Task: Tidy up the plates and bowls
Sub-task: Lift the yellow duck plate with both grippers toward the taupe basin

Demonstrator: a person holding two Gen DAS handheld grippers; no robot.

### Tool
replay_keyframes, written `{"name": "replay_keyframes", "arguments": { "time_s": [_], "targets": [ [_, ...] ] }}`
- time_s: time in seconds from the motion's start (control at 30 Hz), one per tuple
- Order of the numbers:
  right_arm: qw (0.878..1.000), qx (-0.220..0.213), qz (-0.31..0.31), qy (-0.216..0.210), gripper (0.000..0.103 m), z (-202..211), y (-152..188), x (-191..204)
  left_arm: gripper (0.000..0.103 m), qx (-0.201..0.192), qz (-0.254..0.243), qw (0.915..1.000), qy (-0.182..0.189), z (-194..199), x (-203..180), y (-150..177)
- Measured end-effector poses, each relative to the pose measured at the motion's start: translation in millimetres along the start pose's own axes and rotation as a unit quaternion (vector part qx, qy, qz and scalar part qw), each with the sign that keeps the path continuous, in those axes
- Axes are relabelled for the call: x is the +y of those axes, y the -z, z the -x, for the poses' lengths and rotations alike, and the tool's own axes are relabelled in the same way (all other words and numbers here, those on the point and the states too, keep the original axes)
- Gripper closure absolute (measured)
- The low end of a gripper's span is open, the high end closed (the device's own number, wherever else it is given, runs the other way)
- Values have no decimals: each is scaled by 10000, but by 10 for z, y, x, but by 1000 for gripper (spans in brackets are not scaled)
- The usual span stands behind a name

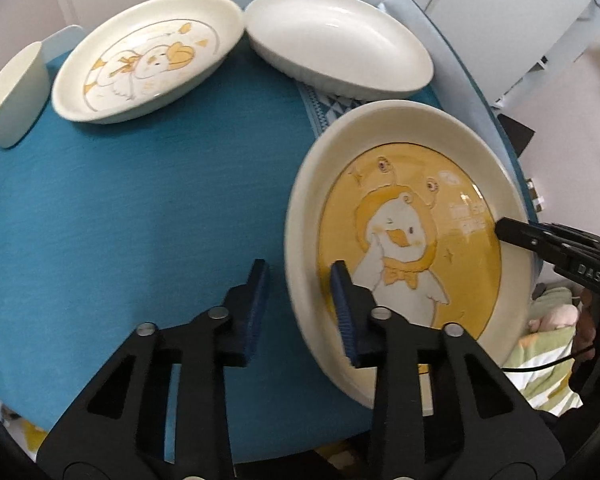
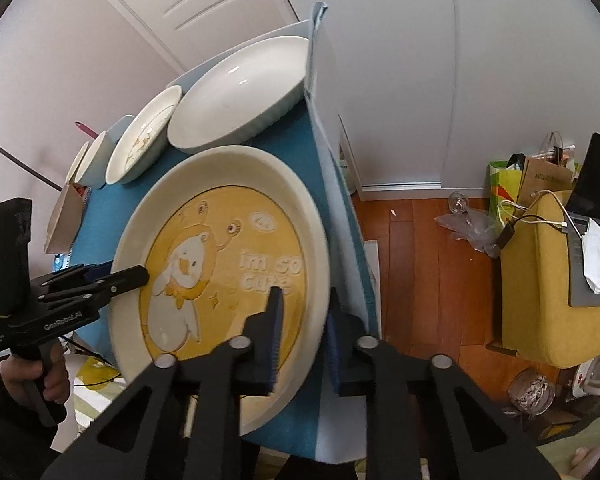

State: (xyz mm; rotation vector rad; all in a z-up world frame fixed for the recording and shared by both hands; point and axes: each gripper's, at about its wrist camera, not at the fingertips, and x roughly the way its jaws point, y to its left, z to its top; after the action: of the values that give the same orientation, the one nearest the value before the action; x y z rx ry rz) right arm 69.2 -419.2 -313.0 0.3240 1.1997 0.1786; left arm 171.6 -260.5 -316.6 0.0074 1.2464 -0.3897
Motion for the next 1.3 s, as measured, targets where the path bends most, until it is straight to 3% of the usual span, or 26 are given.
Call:
{"name": "replay_keyframes", "arguments": {
  "time_s": [0.33,0.57,0.83,1.03,1.3],
  "targets": [
    [9999,29,87,59,92,-53,-23,-5,78,-17,-6,10000,26,48,-175,-1],
    [9999,-41,124,78,92,-30,-27,57,78,20,18,10000,32,0,-112,-40],
    [9995,-168,271,83,92,29,-81,171,78,-210,130,9997,66,189,-6,-51],
    [9984,-297,473,0,92,122,-148,406,78,-465,236,9986,-19,461,156,-72],
    [9948,-435,890,-242,92,138,-285,1041,78,-765,491,9955,-274,942,647,2]
  ]
}}
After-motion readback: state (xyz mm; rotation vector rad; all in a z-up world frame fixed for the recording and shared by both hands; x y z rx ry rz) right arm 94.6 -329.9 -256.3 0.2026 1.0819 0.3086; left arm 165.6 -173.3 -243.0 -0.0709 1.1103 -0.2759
